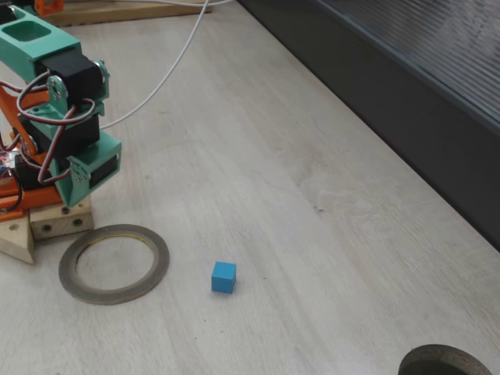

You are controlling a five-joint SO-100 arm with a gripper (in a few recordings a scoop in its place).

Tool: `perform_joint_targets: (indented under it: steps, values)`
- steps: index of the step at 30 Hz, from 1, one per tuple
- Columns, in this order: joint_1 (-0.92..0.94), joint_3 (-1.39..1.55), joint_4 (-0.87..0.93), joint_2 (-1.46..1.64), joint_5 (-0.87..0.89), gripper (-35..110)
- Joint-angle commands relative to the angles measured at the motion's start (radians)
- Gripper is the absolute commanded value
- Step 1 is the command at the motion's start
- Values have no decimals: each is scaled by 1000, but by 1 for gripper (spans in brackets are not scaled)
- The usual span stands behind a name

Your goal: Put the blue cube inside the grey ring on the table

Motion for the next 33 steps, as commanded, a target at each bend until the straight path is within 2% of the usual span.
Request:
perform_joint_targets:
  steps: [1,33]
  values:
    - [6,3,8,14,9,0]
    - [0,-18,8,28,9,0]
